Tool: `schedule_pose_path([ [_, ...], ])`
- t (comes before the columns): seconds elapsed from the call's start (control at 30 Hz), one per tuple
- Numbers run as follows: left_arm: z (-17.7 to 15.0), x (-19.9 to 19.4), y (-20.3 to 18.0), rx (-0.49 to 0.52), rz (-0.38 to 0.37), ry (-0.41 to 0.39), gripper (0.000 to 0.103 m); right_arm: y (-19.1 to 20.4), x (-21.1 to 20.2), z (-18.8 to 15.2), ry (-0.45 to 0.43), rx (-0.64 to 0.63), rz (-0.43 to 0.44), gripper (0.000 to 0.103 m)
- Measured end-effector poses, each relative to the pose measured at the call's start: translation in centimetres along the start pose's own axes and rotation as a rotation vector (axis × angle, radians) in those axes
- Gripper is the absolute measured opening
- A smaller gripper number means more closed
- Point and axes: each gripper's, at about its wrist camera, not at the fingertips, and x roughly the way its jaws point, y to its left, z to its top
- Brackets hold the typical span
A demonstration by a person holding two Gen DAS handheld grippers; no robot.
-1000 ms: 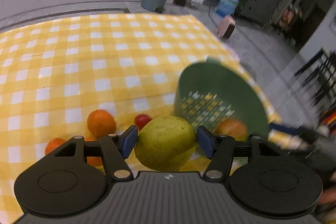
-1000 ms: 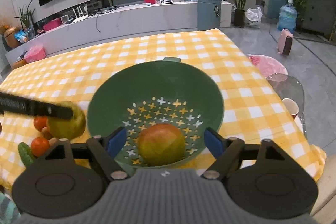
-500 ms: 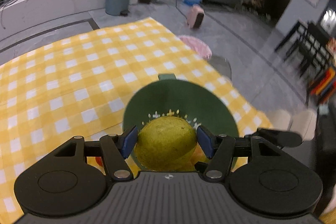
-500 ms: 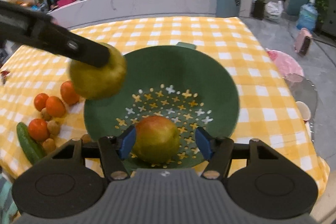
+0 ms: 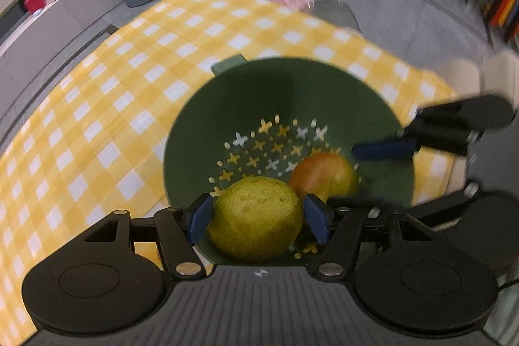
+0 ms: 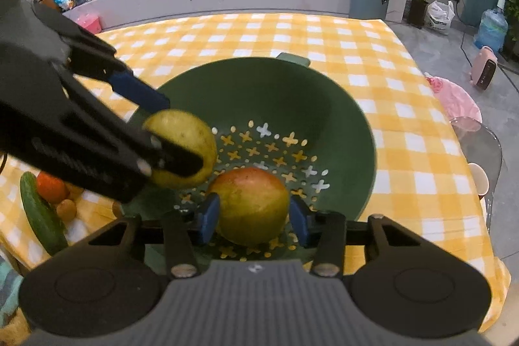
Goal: Organize fruits
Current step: 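Lower the yellow-green pear into the colander with the left gripper and release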
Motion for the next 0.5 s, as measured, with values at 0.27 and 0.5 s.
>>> schedule_pose_path([
  [0.27, 0.68, 0.45, -0.46, 0.095, -0.012, 0.046, 0.068, 0.47, -0.10, -0.19, -0.002, -0.043, -0.001, 0.043],
  [0.5, 0.34, 0.15, -0.68, 0.045, 0.039, 0.010, 0.072, 0.70, -0.19, -0.45, -0.004, -0.064, 0.003, 0.043],
])
